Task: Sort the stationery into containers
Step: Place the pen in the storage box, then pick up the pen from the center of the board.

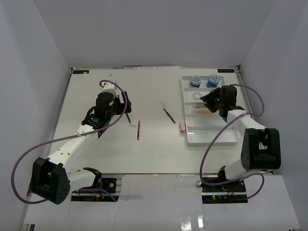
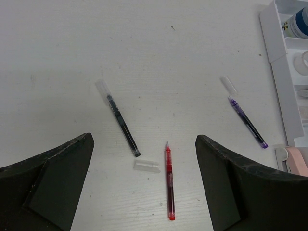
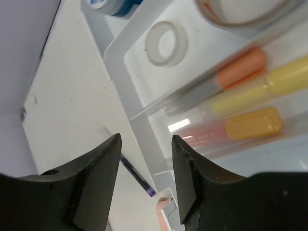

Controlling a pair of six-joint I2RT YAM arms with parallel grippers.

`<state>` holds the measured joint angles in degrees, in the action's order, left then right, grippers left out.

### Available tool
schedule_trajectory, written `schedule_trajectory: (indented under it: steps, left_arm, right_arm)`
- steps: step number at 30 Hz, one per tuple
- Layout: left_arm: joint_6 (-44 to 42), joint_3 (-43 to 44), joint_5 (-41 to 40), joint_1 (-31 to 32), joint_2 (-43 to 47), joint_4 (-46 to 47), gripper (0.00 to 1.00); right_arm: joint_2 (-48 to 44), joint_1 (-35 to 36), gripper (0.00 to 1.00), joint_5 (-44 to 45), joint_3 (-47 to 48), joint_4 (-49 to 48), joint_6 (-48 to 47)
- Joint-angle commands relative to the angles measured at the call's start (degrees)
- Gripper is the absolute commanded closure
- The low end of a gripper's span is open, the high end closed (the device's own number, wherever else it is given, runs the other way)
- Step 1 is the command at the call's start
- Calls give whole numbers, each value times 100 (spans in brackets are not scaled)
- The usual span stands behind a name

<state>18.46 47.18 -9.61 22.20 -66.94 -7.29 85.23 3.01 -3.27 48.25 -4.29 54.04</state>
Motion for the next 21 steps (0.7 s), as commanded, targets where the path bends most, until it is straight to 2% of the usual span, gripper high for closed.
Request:
schedule_trajectory:
  steps: [1, 5, 9, 12, 14, 19, 21]
  left_arm:
    - [-9, -33, 38, -40, 119, 17, 2]
    - [-9, 2, -32, -49, 84, -36, 2]
    - [-35, 2, -129, -66, 84, -53, 2]
    - [-26, 19, -234, -75, 58, -132, 2]
    - [17, 63, -383, -75, -21, -281, 2]
    - [298, 335, -472, -154, -626, -773, 2]
    - [499, 432, -437, -189, -1004, -888, 6]
  right_arm:
    - [-191, 505, 47, -420, 641, 86, -2057]
    - [-33, 1305, 47, -227, 1430, 534, -3667]
    - [545, 1948, 47, -288, 2064, 1306, -4699]
    - [915, 2502, 47, -17, 2389, 1545, -5174]
    - [1074, 2862, 47, 273, 2478, 1563, -5254]
    - [1364, 3223, 48, 230, 2444, 1406, -5202]
    - [1338, 3311, 48, 300, 2382, 1335, -5193]
